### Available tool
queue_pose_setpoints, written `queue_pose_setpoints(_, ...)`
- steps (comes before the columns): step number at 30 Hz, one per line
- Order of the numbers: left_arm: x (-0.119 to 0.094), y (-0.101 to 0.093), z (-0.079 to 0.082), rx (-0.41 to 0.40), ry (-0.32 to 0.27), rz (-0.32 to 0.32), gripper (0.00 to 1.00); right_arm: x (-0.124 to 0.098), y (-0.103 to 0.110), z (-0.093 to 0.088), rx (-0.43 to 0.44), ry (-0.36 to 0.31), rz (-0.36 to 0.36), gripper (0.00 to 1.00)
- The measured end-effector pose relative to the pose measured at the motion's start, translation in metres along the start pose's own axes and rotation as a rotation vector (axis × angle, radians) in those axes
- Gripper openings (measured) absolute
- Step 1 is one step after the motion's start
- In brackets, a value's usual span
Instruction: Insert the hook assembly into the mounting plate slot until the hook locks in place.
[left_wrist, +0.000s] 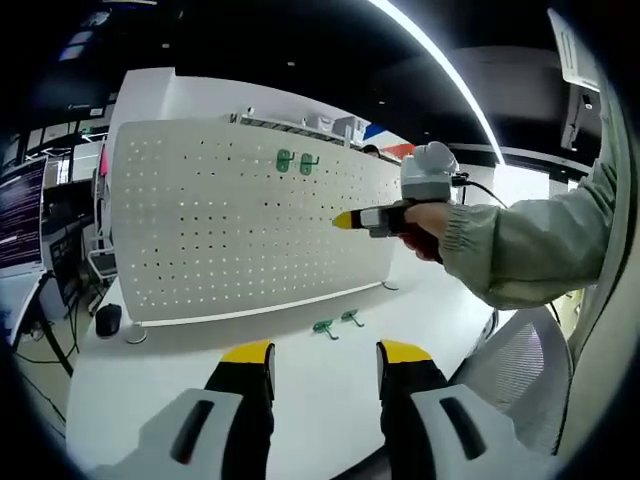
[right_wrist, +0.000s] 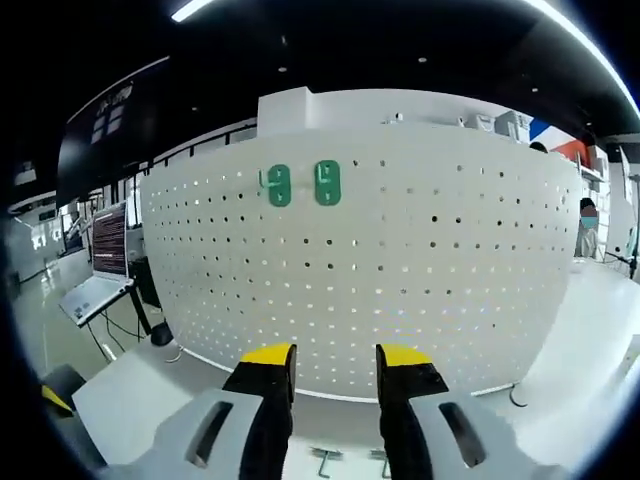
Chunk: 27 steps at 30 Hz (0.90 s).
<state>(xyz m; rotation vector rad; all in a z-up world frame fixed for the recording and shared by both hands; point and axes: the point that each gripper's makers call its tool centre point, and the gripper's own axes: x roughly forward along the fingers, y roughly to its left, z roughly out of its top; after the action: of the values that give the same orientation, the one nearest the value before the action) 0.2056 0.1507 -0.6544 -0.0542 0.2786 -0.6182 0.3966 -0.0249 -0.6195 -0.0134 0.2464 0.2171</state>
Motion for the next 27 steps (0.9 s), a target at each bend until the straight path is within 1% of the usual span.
queue_pose_setpoints(8,-0.001,-0.006,-0.001,0.010,0.007,-0.002,0.42,-0.016,-0.002,-0.027,-0.002,0.052,0.018,0.33)
queue_pose_setpoints(13,0.000,-0.006,0.002,0.022,0.005,0.003,0.42,-0.028,-0.004,-0.040,0.003,0.081,0.034,0.36)
queue_pose_setpoints(18,0.003,-0.006,0.004,0.030,0.005,0.006,0.43,-0.041,-0.008,-0.051,-0.001,0.101,0.042,0.36)
queue_pose_setpoints(27,0.007,-0.008,0.003,0.040,0.024,0.009,0.43,-0.071,-0.021,-0.077,0.014,0.152,0.057,0.39)
